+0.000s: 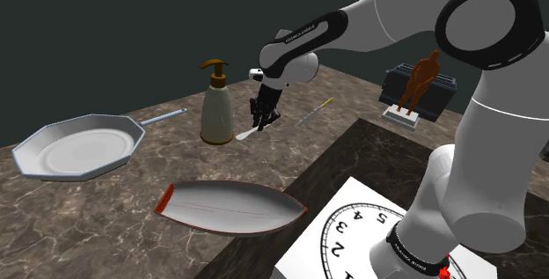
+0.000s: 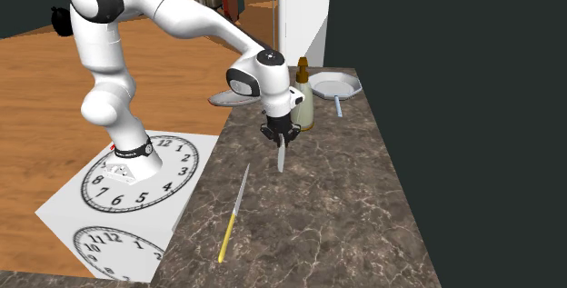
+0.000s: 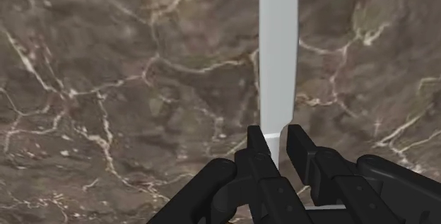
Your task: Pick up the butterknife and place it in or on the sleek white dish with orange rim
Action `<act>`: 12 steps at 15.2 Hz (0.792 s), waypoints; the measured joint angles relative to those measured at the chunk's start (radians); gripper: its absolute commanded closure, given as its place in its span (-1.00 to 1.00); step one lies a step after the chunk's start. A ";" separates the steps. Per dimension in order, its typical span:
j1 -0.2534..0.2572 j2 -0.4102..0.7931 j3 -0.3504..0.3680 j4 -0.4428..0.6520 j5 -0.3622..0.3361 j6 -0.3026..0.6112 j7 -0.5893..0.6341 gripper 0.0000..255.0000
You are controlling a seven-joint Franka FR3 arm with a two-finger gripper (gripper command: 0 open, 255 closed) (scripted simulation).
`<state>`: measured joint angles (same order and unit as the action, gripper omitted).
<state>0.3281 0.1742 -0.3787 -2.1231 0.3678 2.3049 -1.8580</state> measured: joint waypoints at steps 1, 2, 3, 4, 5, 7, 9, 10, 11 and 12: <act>-0.001 0.001 0.000 0.001 0.002 0.000 -0.002 1.00; 0.000 -0.001 -0.001 0.000 -0.001 -0.004 0.000 1.00; 0.001 -0.008 -0.002 -0.001 -0.007 -0.011 0.005 1.00; 0.002 -0.014 -0.003 0.001 -0.013 -0.019 0.011 1.00; 0.002 -0.019 -0.004 0.005 -0.018 -0.028 0.015 1.00; 0.003 -0.031 -0.007 0.020 -0.031 -0.053 0.027 1.00; 0.006 -0.050 -0.009 0.030 -0.047 -0.077 0.043 1.00; 0.007 -0.058 -0.010 0.030 -0.052 -0.084 0.048 1.00; 0.007 -0.065 -0.011 0.037 -0.058 -0.097 0.054 1.00; 0.006 -0.068 -0.012 0.047 -0.062 -0.109 0.058 1.00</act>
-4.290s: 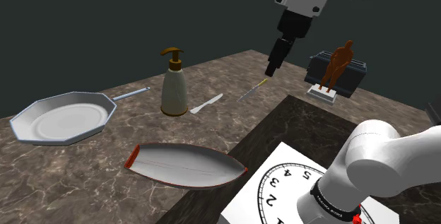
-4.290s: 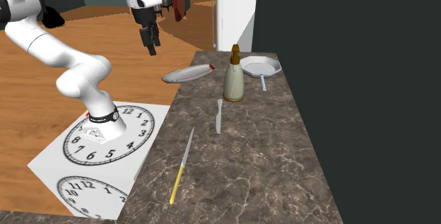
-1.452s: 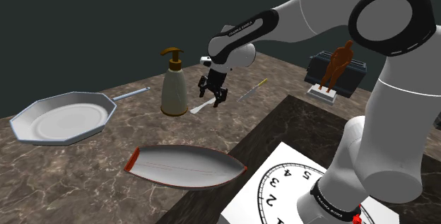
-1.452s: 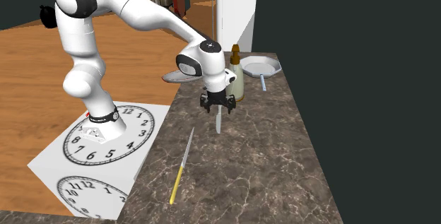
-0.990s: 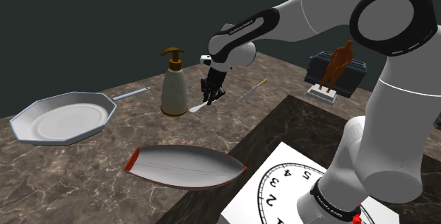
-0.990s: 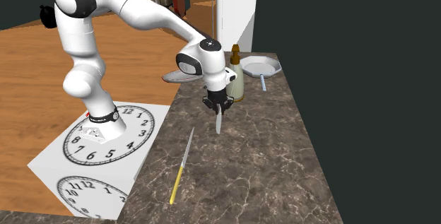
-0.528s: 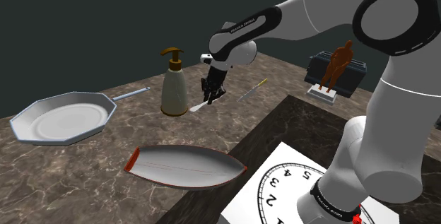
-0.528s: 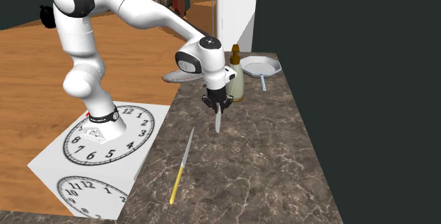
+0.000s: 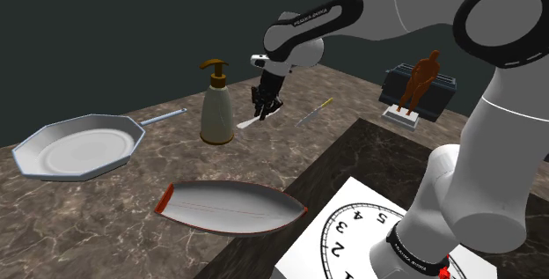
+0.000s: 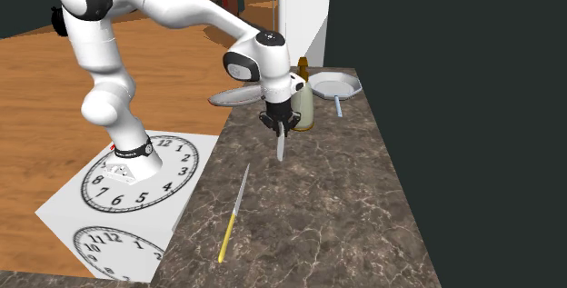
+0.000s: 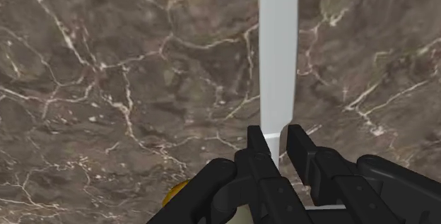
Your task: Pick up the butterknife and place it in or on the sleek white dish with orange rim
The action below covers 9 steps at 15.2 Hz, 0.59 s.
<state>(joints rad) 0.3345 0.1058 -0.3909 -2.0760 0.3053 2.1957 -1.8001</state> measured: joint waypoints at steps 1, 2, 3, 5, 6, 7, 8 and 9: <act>0.000 -0.007 -0.001 0.005 -0.006 -0.011 0.005 1.00; 0.001 -0.014 -0.002 0.010 -0.011 -0.022 0.010 1.00; 0.000 -0.020 -0.003 0.017 -0.016 -0.033 0.014 1.00; 0.001 -0.031 -0.004 0.031 -0.025 -0.056 0.024 1.00; 0.001 -0.036 -0.004 0.040 -0.030 -0.069 0.030 1.00; 0.002 -0.044 -0.004 0.044 -0.035 -0.080 0.035 1.00; 0.002 -0.047 -0.005 0.055 -0.039 -0.093 0.040 1.00; 0.002 -0.054 -0.005 0.060 -0.043 -0.103 0.045 1.00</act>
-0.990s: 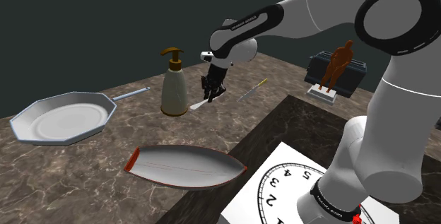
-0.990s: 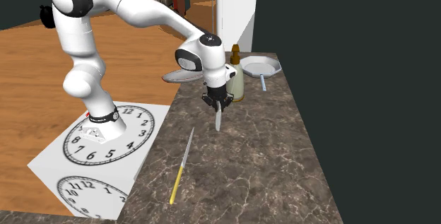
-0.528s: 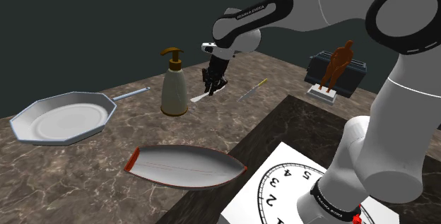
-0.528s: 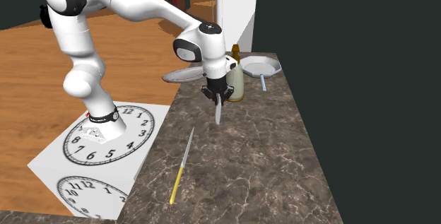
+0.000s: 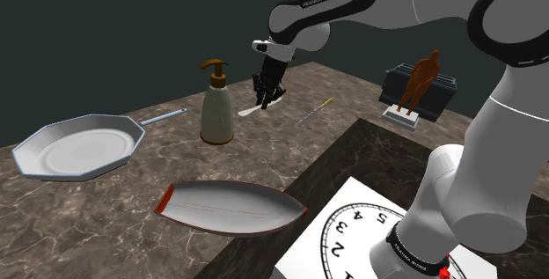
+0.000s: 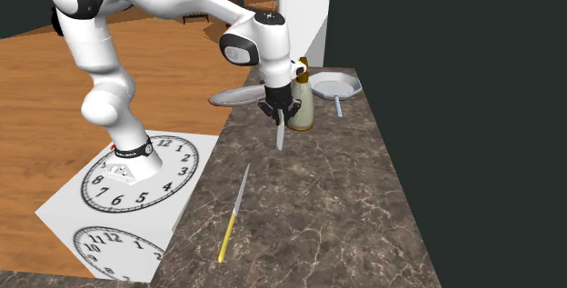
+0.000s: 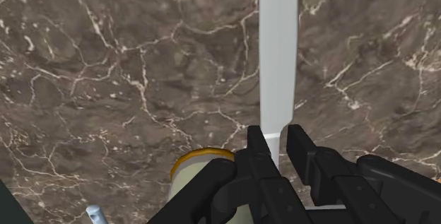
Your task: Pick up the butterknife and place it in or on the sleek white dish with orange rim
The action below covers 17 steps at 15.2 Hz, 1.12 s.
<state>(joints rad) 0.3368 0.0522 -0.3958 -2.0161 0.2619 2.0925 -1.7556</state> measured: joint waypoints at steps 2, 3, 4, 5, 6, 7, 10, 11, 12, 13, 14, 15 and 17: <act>0.000 -0.009 -0.001 0.017 -0.007 -0.024 0.009 1.00; 0.001 -0.016 -0.001 0.021 -0.012 -0.034 0.013 1.00; 0.001 -0.020 -0.001 0.026 -0.015 -0.042 0.016 1.00; 0.007 -0.033 0.004 0.014 -0.021 -0.040 0.029 1.00; 0.017 -0.055 0.014 -0.009 -0.030 -0.033 0.051 1.00; 0.026 -0.083 0.023 -0.035 -0.043 -0.028 0.075 1.00; 0.056 -0.151 0.061 -0.112 -0.068 0.001 0.151 1.00; 0.066 -0.180 0.075 -0.139 -0.079 0.005 0.180 1.00; 0.074 -0.195 0.089 -0.157 -0.083 0.013 0.204 1.00; 0.082 -0.217 0.103 -0.184 -0.089 0.023 0.228 1.00; 0.091 -0.234 0.119 -0.201 -0.094 0.028 0.255 1.00; 0.100 -0.257 0.135 -0.231 -0.099 0.040 0.282 1.00; 0.116 -0.287 0.166 -0.257 -0.104 0.044 0.331 1.00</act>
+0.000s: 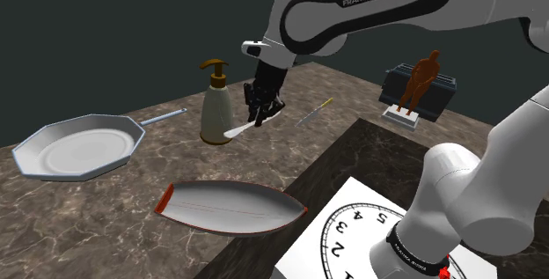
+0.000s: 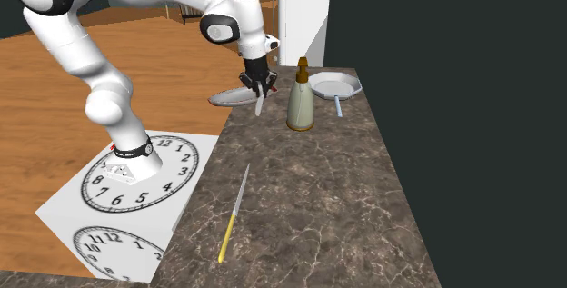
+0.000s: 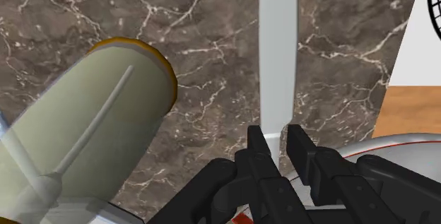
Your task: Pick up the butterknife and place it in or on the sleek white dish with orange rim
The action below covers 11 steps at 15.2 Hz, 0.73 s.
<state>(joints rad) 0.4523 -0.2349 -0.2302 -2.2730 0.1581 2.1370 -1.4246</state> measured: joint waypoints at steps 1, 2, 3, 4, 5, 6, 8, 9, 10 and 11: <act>0.008 -0.011 0.016 -0.017 -0.001 0.010 0.024 1.00; 0.017 -0.033 0.035 -0.036 -0.004 0.011 0.053 1.00; 0.026 -0.049 0.052 -0.052 -0.005 0.016 0.080 1.00; 0.034 -0.062 0.068 -0.064 -0.005 0.019 0.104 1.00; 0.042 -0.067 0.084 -0.071 -0.003 0.025 0.127 1.00; 0.052 -0.073 0.102 -0.076 -0.001 0.027 0.153 1.00; 0.072 -0.095 0.141 -0.101 0.003 0.038 0.209 1.00; 0.079 -0.103 0.154 -0.103 0.003 0.035 0.229 1.00; 0.089 -0.114 0.174 -0.116 0.006 0.041 0.257 1.00; 0.099 -0.119 0.193 -0.122 0.010 0.046 0.283 1.00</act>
<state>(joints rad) 0.5518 -0.3540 -0.0368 -2.3952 0.1677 2.1830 -1.1415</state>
